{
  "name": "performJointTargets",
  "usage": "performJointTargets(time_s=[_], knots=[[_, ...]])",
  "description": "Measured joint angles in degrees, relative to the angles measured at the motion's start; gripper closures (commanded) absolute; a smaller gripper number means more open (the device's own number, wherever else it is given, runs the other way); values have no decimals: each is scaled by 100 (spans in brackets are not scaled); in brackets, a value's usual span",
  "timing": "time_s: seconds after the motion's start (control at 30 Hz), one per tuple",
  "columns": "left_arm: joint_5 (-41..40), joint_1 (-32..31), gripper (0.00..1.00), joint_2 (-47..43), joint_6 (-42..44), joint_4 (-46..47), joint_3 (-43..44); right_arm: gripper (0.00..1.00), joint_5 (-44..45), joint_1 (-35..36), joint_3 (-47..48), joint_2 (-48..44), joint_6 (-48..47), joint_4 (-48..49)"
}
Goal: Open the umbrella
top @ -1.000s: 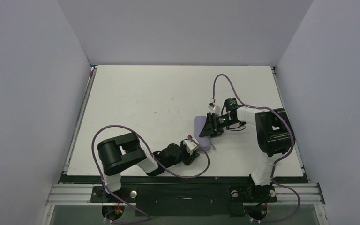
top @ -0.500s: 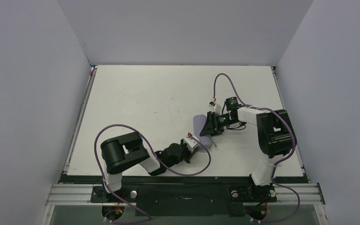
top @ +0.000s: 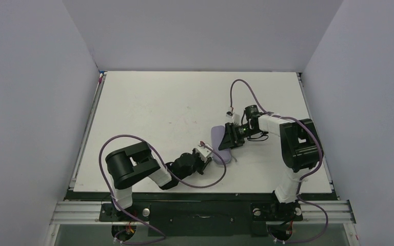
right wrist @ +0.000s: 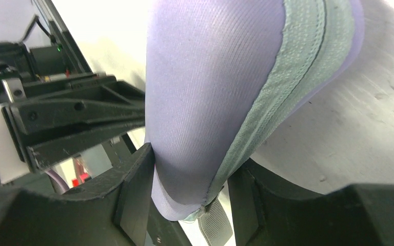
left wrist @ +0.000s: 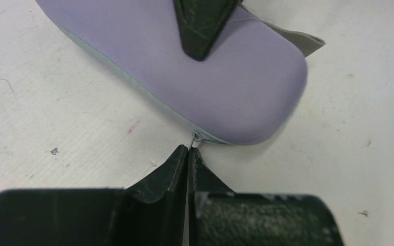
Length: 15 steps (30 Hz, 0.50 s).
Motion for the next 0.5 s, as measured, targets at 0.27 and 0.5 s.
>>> performJointTargets(time_s=[0.27, 0.5], knots=[[90, 367, 100, 2, 293, -7, 28, 100, -101, 273, 765, 527, -1517, -1613], [118, 761, 100, 0, 341, -168, 116, 98, -107, 407, 1541, 1161, -2623, -2979]])
